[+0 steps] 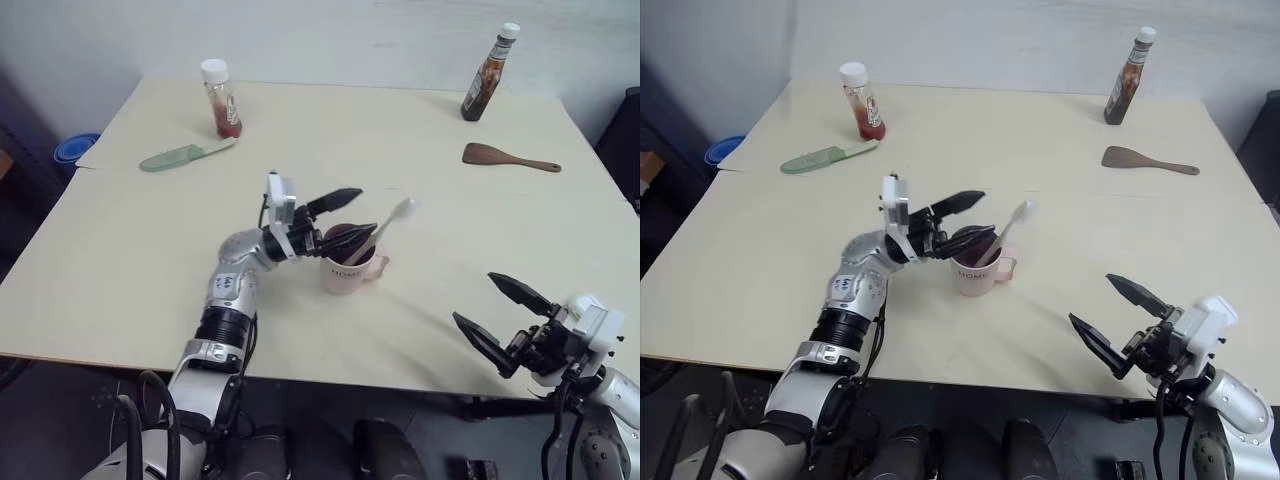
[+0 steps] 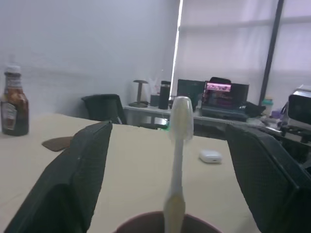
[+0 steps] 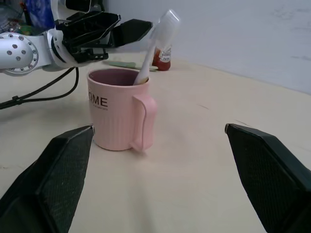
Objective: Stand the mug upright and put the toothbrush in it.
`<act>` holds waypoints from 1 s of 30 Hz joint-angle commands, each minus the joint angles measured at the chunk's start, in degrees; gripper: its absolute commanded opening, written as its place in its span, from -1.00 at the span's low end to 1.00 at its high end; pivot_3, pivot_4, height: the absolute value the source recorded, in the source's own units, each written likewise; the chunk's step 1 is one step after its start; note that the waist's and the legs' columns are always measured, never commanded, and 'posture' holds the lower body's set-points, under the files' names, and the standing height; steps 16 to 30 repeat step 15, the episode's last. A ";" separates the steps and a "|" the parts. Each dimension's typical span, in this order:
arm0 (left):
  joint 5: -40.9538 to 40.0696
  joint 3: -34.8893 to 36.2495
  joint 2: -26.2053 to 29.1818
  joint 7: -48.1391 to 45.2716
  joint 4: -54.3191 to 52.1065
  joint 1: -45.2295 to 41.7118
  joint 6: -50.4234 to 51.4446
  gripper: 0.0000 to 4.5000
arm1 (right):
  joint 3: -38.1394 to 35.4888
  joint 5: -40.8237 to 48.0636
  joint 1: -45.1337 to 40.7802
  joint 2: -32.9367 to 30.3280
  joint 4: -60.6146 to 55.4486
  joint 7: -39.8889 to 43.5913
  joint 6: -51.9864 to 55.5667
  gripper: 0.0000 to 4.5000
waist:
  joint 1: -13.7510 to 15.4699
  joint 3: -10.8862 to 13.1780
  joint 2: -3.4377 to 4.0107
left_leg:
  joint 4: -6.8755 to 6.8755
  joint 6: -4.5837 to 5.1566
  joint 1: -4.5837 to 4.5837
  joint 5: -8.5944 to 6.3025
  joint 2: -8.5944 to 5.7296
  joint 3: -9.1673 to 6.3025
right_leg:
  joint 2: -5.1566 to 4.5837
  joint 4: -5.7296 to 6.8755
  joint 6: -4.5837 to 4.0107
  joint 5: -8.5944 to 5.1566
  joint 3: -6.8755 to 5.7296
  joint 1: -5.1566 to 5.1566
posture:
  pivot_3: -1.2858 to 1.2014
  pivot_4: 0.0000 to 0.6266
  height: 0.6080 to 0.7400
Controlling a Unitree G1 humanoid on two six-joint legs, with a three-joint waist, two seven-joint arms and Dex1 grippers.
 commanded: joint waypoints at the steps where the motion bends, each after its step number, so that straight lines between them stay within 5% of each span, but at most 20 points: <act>1: 5.06 -0.11 8.84 -1.26 -6.19 5.05 -2.33 0.67 | 0.31 -0.81 -1.24 -2.85 2.04 3.42 -0.14 1.00 | -0.58 -0.05 0.08 | -0.08 -0.01 0.06 0.00 0.02 0.02 | 0.01 0.01 0.00 0.00 0.03 0.00 | 0.03 -0.52 1.00; 6: 7.03 4.45 25.56 -4.57 -9.95 16.64 -1.67 0.67 | 1.74 -3.45 -6.41 -6.21 10.12 9.32 -2.79 1.00 | -1.17 -0.04 0.08 | -0.29 -0.04 0.09 0.04 0.20 0.07 | 0.01 0.11 -0.01 0.00 0.07 -0.04 | 0.03 -0.52 1.00; 9: 6.55 8.28 30.48 -3.43 -13.00 25.31 -2.75 0.67 | 4.27 -5.43 -11.71 -6.22 17.25 12.52 -4.59 1.00 | -1.55 -0.02 0.04 | -0.32 -0.02 0.10 0.03 0.26 0.11 | -0.03 0.03 -0.02 -0.01 0.10 -0.07 | 0.03 -0.52 1.00; 15: 8.47 12.14 28.78 5.60 -21.42 38.12 -4.83 0.67 | 8.06 -8.03 -18.88 -4.27 26.30 15.63 -7.68 1.00 | -0.94 -0.01 0.09 | -0.38 0.11 0.07 -0.05 0.04 0.03 | -0.83 -0.02 -0.06 -0.03 -0.11 -0.09 | 0.03 -0.52 1.00; 30: 8.47 12.14 28.78 5.60 -21.42 38.12 -4.83 0.67 | 8.06 -8.03 -18.88 -4.27 26.30 15.63 -7.68 1.00 | -0.94 -0.01 0.09 | -0.38 0.11 0.07 -0.05 0.04 0.03 | -0.83 -0.02 -0.06 -0.03 -0.11 -0.09 | 0.03 -0.52 1.00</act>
